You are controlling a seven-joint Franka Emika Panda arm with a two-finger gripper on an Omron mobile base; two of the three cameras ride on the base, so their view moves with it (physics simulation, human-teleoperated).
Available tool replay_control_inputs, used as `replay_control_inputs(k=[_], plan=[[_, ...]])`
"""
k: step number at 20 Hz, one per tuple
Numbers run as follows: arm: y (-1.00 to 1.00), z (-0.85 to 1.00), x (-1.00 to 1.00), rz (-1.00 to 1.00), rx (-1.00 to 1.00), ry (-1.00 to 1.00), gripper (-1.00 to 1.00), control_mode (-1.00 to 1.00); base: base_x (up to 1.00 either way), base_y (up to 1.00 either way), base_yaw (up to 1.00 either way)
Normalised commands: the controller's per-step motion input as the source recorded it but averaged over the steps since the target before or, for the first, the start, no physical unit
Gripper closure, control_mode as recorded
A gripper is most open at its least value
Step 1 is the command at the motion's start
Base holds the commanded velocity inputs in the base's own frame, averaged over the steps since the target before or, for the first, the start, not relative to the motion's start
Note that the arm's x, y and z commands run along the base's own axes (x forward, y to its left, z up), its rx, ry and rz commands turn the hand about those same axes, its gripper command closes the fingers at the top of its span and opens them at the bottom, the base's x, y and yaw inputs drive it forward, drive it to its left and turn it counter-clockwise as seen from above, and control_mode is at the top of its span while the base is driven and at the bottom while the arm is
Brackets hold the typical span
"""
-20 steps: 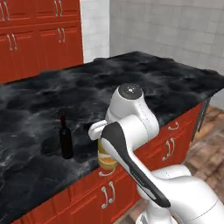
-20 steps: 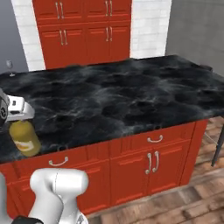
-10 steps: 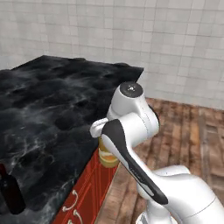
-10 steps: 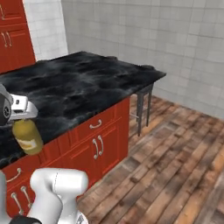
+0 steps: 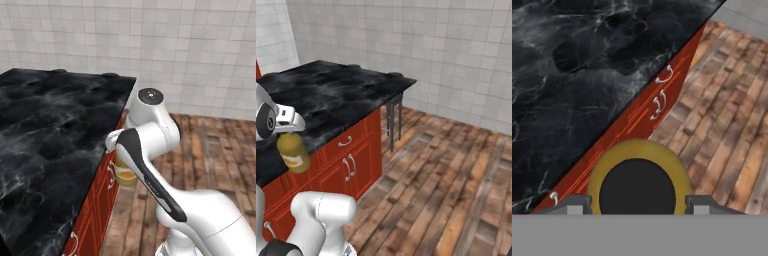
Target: There is a wine glass and glass cup on the dining counter. Place the wine bottle next to the wine glass and the juice bottle next to the glass cup.
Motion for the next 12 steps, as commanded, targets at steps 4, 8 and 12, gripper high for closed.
replay_control_inputs(k=[4, 8, 12], plan=[[0.0, 0.0, 0.0, 0.0, 0.0, 0.0, 1.0, 1.0, -0.11, 0.17, -0.02], [0.0, 0.0, 0.0, 0.0, 0.0, 0.0, 1.0, 1.0, -0.45, 0.13, 0.0], [0.0, 0.0, 0.0, 0.0, 0.0, 0.0, 1.0, 1.0, -0.58, 0.14, 0.0]])
